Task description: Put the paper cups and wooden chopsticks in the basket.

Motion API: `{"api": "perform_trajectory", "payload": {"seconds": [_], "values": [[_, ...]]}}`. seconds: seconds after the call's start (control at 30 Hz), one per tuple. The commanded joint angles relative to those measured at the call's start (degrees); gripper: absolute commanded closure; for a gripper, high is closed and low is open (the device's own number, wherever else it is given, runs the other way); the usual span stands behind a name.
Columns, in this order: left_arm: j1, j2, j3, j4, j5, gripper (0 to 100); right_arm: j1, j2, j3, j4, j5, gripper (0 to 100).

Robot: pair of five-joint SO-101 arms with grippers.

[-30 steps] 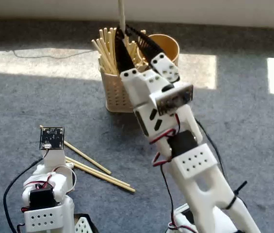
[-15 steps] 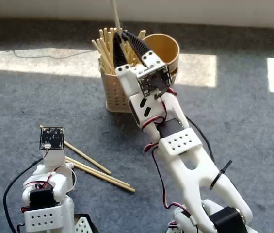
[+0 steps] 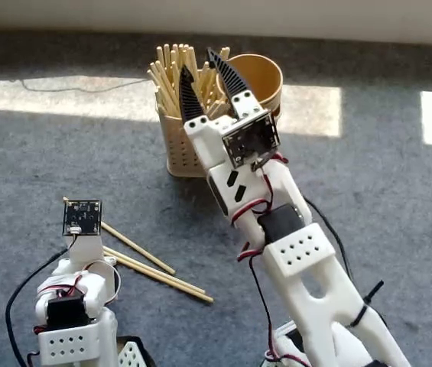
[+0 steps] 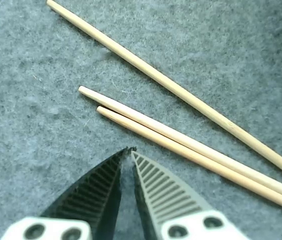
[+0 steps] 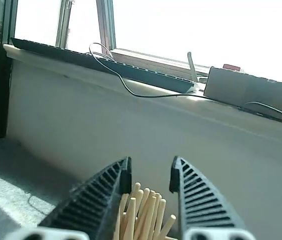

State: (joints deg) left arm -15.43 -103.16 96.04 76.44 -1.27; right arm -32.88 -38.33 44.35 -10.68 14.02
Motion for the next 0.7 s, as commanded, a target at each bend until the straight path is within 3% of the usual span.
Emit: {"api": "perform_trajectory", "payload": {"seconds": [0.0, 0.17, 0.4, 0.67], "values": [[-0.4, 0.7, 1.2, -0.1, -0.3, 100, -0.6, -8.3, -0.1, 12.4, -0.7, 86.1], [-0.4, 0.7, 1.2, -0.1, -0.3, 100, -0.3, -14.8, 5.3, 20.8, -0.7, 86.1], [-0.4, 0.7, 1.2, -0.1, -0.3, 100, -0.3, -24.4, 17.0, 20.7, -0.7, 99.5], [-0.4, 0.7, 1.2, -0.1, -0.3, 100, -0.2, -34.2, 30.6, 20.8, -0.7, 99.2]]}}
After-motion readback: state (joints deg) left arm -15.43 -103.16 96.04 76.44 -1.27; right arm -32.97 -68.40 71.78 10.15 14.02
